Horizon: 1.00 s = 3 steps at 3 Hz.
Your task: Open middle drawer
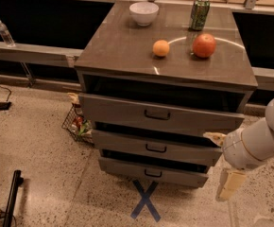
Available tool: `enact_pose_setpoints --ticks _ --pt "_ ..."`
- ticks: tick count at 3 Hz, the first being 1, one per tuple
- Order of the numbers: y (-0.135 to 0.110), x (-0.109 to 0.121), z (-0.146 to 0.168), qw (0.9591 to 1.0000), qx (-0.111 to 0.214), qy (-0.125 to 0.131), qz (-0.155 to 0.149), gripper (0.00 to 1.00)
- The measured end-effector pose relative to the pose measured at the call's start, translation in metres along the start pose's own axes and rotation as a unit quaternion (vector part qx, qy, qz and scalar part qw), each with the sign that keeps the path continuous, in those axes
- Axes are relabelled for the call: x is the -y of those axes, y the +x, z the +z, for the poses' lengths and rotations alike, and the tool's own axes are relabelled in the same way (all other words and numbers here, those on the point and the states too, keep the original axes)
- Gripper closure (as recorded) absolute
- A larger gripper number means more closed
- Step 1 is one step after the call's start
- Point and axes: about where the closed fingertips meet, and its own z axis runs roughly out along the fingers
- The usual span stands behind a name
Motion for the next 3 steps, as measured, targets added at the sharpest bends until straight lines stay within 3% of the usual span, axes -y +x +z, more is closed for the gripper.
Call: enact_pose_setpoints --ticks 1,3 --pt "0.026 0.001 0.034 0.9997 0.001 0.002 0.025 0.0" --pt "0.055 0.028 0.101 0.9988 -0.014 0.037 0.029 0.0"
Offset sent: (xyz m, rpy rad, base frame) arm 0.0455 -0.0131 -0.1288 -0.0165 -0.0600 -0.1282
